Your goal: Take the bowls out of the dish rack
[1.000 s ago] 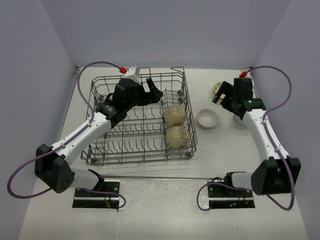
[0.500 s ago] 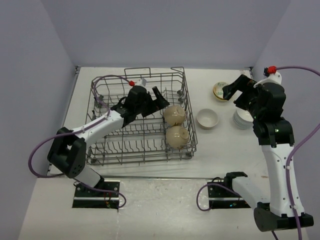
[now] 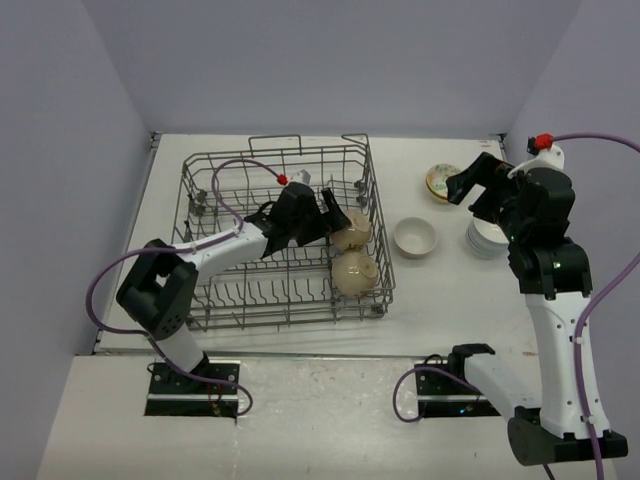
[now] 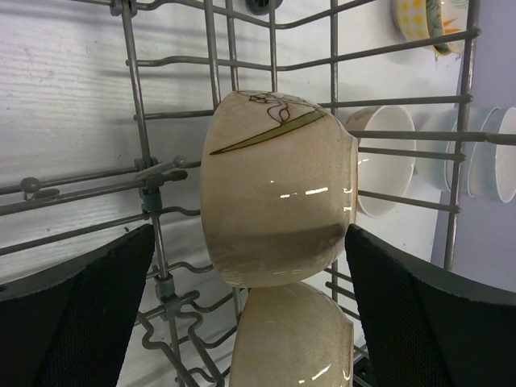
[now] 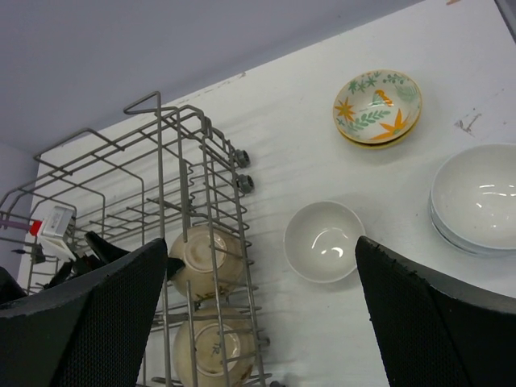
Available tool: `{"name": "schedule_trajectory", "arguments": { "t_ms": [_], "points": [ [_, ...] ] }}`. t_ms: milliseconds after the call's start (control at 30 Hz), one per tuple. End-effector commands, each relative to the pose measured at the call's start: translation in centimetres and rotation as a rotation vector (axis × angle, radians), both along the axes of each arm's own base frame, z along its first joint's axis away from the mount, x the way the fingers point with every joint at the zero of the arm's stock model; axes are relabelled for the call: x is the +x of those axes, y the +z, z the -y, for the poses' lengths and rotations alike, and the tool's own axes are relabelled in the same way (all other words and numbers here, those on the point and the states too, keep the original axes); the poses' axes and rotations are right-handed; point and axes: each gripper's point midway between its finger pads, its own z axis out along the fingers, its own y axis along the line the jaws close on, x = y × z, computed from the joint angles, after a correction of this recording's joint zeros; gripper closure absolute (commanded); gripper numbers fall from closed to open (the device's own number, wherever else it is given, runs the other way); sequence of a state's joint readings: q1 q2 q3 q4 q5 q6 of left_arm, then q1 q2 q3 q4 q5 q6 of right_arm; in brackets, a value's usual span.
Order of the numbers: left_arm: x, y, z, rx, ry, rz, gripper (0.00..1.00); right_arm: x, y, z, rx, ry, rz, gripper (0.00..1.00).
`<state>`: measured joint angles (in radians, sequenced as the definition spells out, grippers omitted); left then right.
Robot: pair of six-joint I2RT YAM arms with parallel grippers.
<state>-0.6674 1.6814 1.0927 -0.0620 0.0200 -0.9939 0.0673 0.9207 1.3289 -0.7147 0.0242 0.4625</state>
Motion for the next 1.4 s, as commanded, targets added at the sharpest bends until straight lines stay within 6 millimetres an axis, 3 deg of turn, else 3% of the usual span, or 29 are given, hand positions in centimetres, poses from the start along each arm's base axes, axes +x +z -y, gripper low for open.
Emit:
{"name": "schedule_trajectory", "arguments": {
  "t_ms": [0,167,667,933,1000,1267,1367],
  "points": [
    [1.9,1.9,0.8,-0.028,0.027,0.066,0.00,-0.7,1.8,0.1,-0.024,0.011,0.051,0.01],
    [1.7,2.4,2.3,-0.126,-0.034,0.109,0.07,-0.5,1.8,-0.2,-0.023,0.030,0.044,0.01],
    [1.8,4.1,4.4,-0.247,-0.119,0.194,0.20,0.0,1.1,-0.5,-0.034,0.042,0.026,0.01],
    [1.8,5.0,5.5,-0.333,-0.158,0.241,0.36,0.1,0.9,-0.9,-0.037,0.071,0.021,0.01],
    [1.9,5.1,5.8,-0.345,-0.165,0.244,0.44,0.2,0.8,-1.1,-0.037,0.078,0.018,0.01],
    [1.9,5.8,6.2,-0.376,-0.179,0.263,0.50,0.4,0.7,-1.4,-0.040,0.095,0.011,0.01],
    [2.0,5.6,6.4,-0.384,-0.186,0.261,0.61,0.5,0.6,-1.5,-0.043,0.099,0.010,0.01]
  ]
}}
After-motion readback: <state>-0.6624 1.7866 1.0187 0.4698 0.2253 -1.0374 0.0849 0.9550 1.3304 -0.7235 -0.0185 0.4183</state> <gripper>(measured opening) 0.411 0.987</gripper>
